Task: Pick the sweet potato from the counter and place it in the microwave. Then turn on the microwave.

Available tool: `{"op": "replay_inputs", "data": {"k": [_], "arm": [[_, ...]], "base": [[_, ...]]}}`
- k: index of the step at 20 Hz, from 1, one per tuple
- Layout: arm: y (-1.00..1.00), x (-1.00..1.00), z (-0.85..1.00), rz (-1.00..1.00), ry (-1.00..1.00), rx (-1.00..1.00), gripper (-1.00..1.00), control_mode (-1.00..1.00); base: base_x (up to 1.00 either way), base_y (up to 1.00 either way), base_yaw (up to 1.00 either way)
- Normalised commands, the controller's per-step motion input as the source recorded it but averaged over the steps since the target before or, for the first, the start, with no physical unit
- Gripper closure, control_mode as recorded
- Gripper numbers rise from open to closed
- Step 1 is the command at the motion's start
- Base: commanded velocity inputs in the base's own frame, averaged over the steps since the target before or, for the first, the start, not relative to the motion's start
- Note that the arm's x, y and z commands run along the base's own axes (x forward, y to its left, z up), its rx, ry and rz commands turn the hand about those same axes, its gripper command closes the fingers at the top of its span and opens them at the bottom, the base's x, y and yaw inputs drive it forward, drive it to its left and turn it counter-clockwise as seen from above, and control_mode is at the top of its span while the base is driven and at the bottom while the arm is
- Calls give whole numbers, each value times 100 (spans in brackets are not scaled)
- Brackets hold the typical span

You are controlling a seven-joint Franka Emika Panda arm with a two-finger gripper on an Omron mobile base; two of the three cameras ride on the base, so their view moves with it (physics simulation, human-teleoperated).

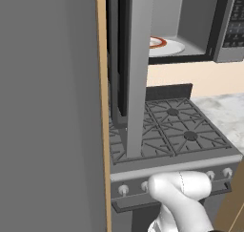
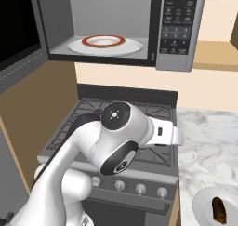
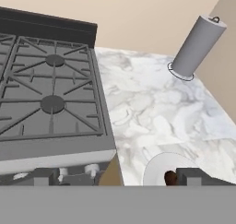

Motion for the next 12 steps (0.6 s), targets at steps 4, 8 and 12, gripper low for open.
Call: {"op": "replay_inputs", "data": {"k": [4, 8, 12], "arm": [[-44, 0, -13, 0, 14, 0, -100, -100], [-39, 0, -6, 0, 18, 0, -100, -100], [-35, 0, 0, 0, 22, 0, -100, -100]], "base": [[0, 0, 0], [0, 0, 0], [0, 0, 0]]}}
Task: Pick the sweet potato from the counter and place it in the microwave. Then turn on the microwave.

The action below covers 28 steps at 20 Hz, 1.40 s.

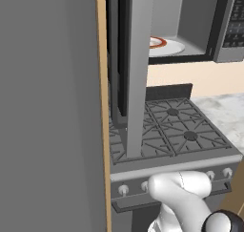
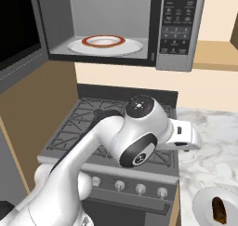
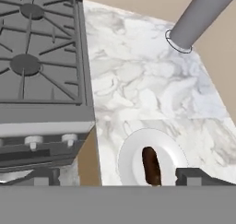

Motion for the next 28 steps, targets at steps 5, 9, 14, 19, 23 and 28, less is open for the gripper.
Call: {"op": "replay_inputs", "data": {"k": [5, 9, 14, 19, 23, 28], "arm": [[-37, 0, -9, 0, 19, 0, -100, -100], [-28, 0, -36, 0, 9, 3, -100, -100], [-21, 0, -40, 0, 3, 4, -100, -100], [-19, 0, -40, 0, 0, 2, -100, -100], [-27, -1, -36, 0, 0, 0, -100, -100], [-36, 0, -31, 0, 0, 0, -100, -100]], "base": [[0, 0, 0], [0, 0, 0], [0, 0, 0], [0, 0, 0], [0, 0, 0], [0, 0, 0]]}}
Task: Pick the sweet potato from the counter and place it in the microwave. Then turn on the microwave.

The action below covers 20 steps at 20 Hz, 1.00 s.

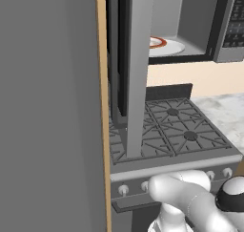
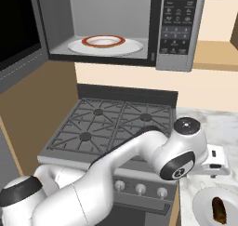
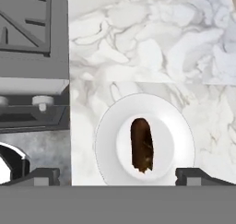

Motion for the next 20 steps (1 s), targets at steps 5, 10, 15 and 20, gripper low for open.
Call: {"op": "replay_inputs", "data": {"k": [5, 10, 15, 20], "arm": [[-31, 0, -24, 0, 0, 0, -100, -100], [-29, -7, -20, 0, 0, 0, -100, -100], [-19, -14, -26, 0, 1, 0, -100, -100], [-6, -10, -26, 0, 2, 0, -100, -100]], "base": [[0, 0, 0], [0, 0, 0], [0, 0, 0], [0, 0, 0]]}}
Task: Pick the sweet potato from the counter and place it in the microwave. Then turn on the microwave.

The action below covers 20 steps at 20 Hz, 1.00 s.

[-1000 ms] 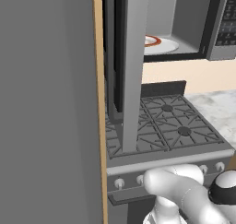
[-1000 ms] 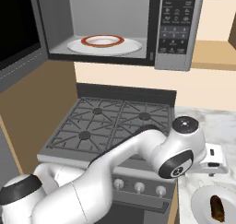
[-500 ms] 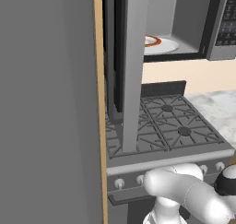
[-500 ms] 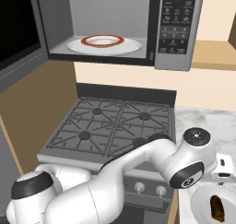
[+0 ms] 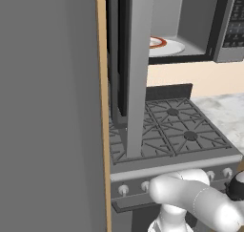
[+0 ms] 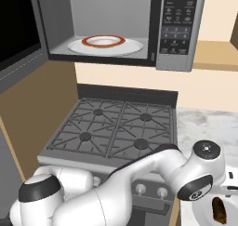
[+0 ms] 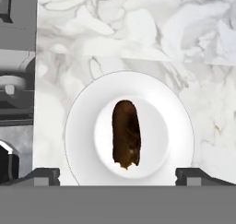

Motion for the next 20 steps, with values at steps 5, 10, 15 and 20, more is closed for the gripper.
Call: {"op": "replay_inputs", "data": {"k": [5, 10, 15, 20], "arm": [[0, -4, -24, 0, 3, 0, -100, -100], [0, 0, -20, 0, 2, 0, -100, -100], [0, 5, -28, 0, 2, 0, -100, -100], [-6, 11, -12, 0, 1, 0, -100, -100]], "base": [[0, 0, 0], [0, 0, 0], [0, 0, 0], [0, 0, 0]]}}
